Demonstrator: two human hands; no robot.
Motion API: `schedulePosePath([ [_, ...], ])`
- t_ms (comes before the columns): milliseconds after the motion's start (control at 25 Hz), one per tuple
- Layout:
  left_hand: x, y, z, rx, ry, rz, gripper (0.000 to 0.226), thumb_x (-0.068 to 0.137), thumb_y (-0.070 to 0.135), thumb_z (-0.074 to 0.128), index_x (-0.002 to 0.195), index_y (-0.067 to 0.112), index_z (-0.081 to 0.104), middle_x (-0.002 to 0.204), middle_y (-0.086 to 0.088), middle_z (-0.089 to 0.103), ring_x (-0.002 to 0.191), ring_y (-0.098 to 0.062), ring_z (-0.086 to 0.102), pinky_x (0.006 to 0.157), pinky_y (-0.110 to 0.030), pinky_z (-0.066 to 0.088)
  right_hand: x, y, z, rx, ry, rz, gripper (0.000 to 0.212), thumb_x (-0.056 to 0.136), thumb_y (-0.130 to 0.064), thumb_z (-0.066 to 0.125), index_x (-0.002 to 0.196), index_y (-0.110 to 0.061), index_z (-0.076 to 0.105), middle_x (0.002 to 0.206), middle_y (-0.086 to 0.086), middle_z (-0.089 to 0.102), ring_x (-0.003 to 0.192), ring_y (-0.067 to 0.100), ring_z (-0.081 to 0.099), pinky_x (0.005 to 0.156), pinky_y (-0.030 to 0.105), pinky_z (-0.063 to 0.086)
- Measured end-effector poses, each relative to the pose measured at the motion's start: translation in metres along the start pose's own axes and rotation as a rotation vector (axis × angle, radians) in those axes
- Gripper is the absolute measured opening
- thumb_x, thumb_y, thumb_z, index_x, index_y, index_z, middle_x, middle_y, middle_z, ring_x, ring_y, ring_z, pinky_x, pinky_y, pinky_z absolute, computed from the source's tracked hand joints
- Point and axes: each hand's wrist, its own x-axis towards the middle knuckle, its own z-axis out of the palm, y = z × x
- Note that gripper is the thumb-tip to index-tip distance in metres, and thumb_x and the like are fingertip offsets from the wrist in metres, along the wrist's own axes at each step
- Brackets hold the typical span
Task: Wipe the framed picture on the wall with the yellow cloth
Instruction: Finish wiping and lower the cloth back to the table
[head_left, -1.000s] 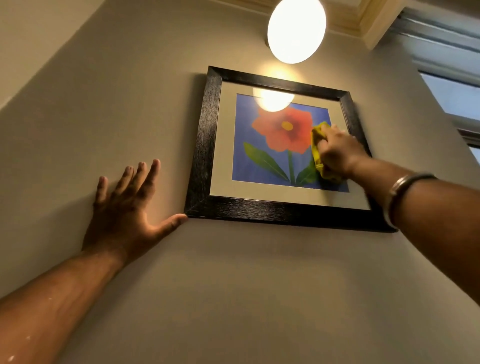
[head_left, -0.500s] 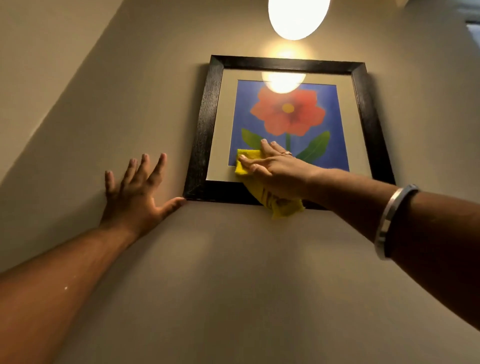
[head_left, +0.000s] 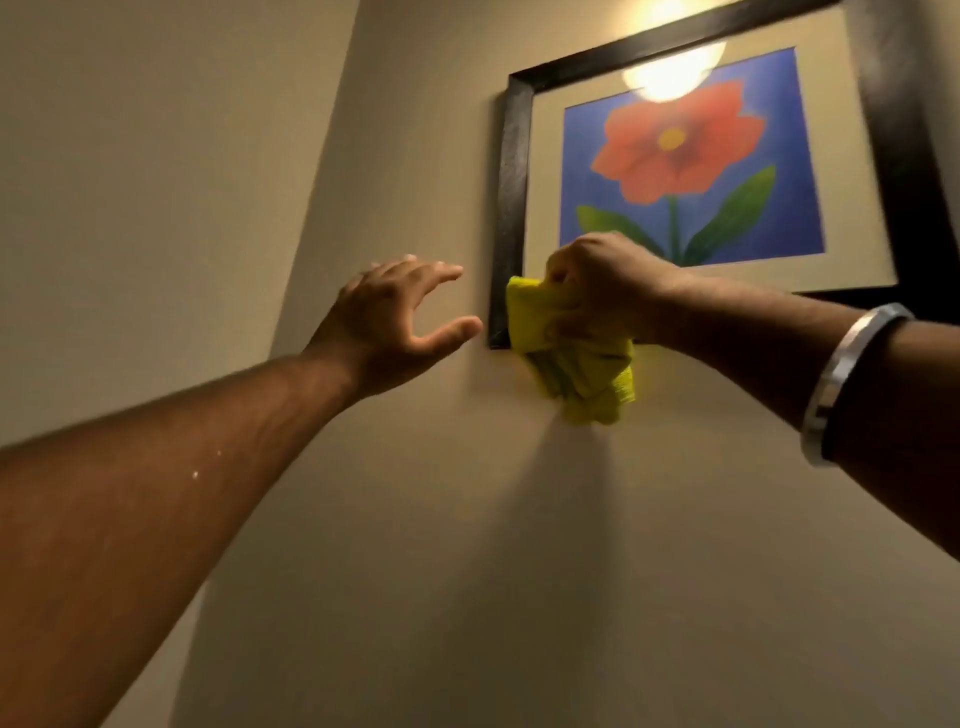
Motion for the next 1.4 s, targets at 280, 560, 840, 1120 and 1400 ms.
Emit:
schedulePosePath([
  [280, -0.108, -0.053, -0.104, -0.249, -0.648, -0.353, 0.038, 0.078, 0.043, 0.073, 0.105, 0.016, 0.073, 0.093, -0.006, 0.076, 0.081, -0.017, 0.071, 0.067, -0.029, 0.057, -0.042, -0.19, 0.068, 0.553, -0.349, -0.184, 0.044, 0.063, -0.042, 0.084, 0.092, -0.03, 0.054, 0.087, -0.006, 0.057, 0.074, 0.013, 0.055, 0.053, 0.022, 0.042],
  [560, -0.332, -0.159, -0.176, -0.324, -0.784, -0.825, 0.015, 0.088, 0.02, 0.07, 0.097, 0.008, 0.069, 0.087, -0.008, 0.074, 0.079, -0.015, 0.073, 0.067, -0.031, 0.062, -0.115, -0.398, 0.188, 1.327, -1.087, -0.082, 0.049, 0.071, -0.046, 0.073, 0.109, -0.017, 0.064, 0.108, 0.006, 0.071, 0.098, 0.022, 0.069, 0.083, 0.039, 0.059],
  [840, -0.609, -0.204, -0.189, -0.492, -0.655, -1.506, 0.007, 0.094, 0.008, 0.059, 0.09, 0.014, 0.061, 0.075, -0.002, 0.066, 0.063, -0.004, 0.067, 0.056, -0.022, 0.058, -0.275, -0.594, 0.335, 1.863, -1.444, 0.286, 0.04, 0.078, -0.015, 0.07, 0.116, -0.01, 0.059, 0.104, 0.008, 0.069, 0.092, 0.024, 0.068, 0.075, 0.037, 0.06],
  [1120, -0.922, -0.116, -0.141, -0.44, -0.451, -2.217, 0.015, 0.096, 0.002, 0.053, 0.108, 0.008, 0.058, 0.097, -0.014, 0.065, 0.077, -0.02, 0.066, 0.062, -0.035, 0.059, -0.54, -0.739, 0.454, 1.418, -1.626, 0.519, 0.022, 0.08, -0.013, 0.074, 0.072, -0.017, 0.054, 0.073, 0.004, 0.054, 0.068, 0.016, 0.049, 0.065, 0.035, 0.046],
  [1400, -1.125, -0.038, -0.1, -0.317, -0.366, -2.582, 0.025, 0.093, -0.001, 0.057, 0.117, 0.004, 0.058, 0.113, -0.02, 0.058, 0.1, -0.033, 0.06, 0.079, -0.05, 0.052, -0.745, -0.807, 0.515, 1.113, -1.813, 0.474, 0.026, 0.08, -0.012, 0.066, 0.106, -0.009, 0.065, 0.112, 0.018, 0.067, 0.094, 0.031, 0.059, 0.078, 0.032, 0.045],
])
